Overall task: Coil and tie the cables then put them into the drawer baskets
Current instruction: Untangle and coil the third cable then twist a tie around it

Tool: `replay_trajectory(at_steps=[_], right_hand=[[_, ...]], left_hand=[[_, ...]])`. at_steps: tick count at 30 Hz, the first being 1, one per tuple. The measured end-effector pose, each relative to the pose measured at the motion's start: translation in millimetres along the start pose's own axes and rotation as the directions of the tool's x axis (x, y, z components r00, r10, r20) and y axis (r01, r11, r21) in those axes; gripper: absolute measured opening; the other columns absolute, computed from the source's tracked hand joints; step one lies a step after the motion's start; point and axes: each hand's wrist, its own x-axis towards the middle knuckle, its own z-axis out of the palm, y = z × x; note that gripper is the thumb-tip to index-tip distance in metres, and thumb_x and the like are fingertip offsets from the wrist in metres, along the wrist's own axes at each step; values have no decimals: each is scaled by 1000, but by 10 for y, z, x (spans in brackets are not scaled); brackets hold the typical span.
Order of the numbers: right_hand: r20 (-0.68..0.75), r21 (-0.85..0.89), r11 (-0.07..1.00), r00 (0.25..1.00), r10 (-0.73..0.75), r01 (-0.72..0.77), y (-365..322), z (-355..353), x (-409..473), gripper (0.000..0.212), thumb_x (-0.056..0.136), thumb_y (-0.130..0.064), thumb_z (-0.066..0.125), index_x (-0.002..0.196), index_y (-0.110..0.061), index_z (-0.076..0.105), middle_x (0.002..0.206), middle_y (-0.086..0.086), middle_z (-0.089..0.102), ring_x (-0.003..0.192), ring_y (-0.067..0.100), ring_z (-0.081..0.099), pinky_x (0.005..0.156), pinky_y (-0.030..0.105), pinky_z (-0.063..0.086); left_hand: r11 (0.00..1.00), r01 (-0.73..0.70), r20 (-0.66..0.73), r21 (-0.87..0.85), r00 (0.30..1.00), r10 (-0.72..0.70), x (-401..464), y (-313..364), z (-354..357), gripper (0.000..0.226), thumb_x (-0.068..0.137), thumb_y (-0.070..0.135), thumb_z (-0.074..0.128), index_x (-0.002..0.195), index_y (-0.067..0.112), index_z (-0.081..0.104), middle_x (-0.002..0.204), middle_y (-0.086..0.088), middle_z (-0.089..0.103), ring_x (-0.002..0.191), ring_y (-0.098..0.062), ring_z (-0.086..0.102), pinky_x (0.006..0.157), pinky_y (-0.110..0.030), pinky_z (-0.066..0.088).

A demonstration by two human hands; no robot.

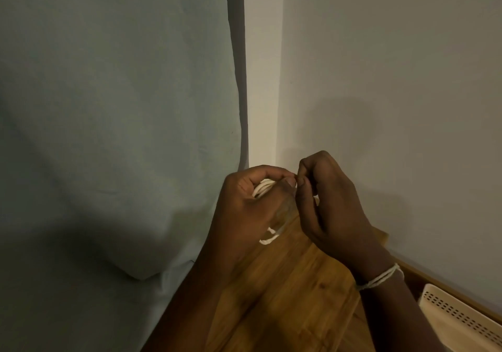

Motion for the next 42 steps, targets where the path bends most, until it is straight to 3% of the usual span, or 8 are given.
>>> replay_trajectory(at_steps=[4, 13, 18, 20, 24, 30, 35, 42], right_hand=[[-21, 22, 1000, 1000, 3, -2, 10, -26, -29, 19, 98, -18, 38, 92, -6, 51, 84, -1, 48, 72, 2, 43, 67, 10, 34], [31, 424, 868, 962, 272, -259, 82, 79, -162, 27, 104, -28, 37, 100, -9, 56, 88, 2, 64, 74, 23, 62, 61, 40, 52], [-63, 118, 959, 962, 266, -258, 83, 133, -198, 15, 101, -19, 42, 95, -10, 52, 75, -3, 54, 64, 11, 53, 57, 12, 40], [-98, 30, 974, 969, 228, -226, 108, 113, -187, 14, 100, -19, 42, 94, -9, 51, 76, -1, 52, 61, 8, 50, 58, 10, 39], [-98, -36, 984, 981, 168, -172, 138, 97, -184, 20, 99, -25, 38, 95, -10, 50, 76, 0, 52, 61, 8, 49, 60, 9, 39], [178, 446, 830, 942, 286, -336, 104, -8, -119, 12, 103, -15, 48, 109, -9, 57, 85, 0, 67, 76, 15, 66, 68, 25, 55], [225, 495, 809, 946, 232, -317, 148, 28, -128, 19, 97, -15, 60, 108, -6, 72, 95, 5, 75, 88, 25, 72, 77, 44, 60], [-8, 14, 1000, 1000, 13, -13, 163, 111, -166, 17, 94, -18, 65, 99, -7, 76, 89, 1, 74, 78, 11, 67, 70, 26, 57]], left_hand=[[988, -76, 27, 133, 997, 73, -44, -116, 21, 11, 88, 33, 57, 91, 34, 68, 80, 24, 69, 81, -1, 67, 68, -10, 50], [976, -151, 90, 159, 986, 138, -65, -317, 79, 7, 90, 28, 61, 94, 33, 62, 82, 26, 67, 86, 1, 65, 69, -6, 49], [952, -234, 107, 198, 970, 216, -56, -322, 107, 5, 84, 38, 64, 89, 36, 64, 78, 24, 68, 78, 0, 66, 66, -9, 53], [950, -247, 138, 189, 965, 224, -44, -315, 95, 9, 82, 39, 62, 90, 38, 64, 75, 32, 65, 78, 7, 65, 67, -5, 50], [969, -165, 128, 181, 981, 144, -6, -387, 74, 18, 83, 29, 66, 89, 14, 75, 80, 10, 72, 76, -6, 68, 67, -12, 53], [986, -121, 70, 112, 991, 114, -16, -372, 27, 12, 83, 29, 64, 75, 23, 70, 65, 13, 68, 63, -9, 67, 60, -15, 51], [998, -46, 59, 37, 997, 44, -36, -359, -45, 14, 90, 13, 67, 76, 11, 71, 61, 1, 70, 58, -12, 68, 59, -19, 52], [1000, -8, 63, 28, 998, 6, -24, -394, -73, 22, 81, 39, 64, 84, 19, 72, 68, 4, 72, 66, -14, 70, 64, -26, 57]])
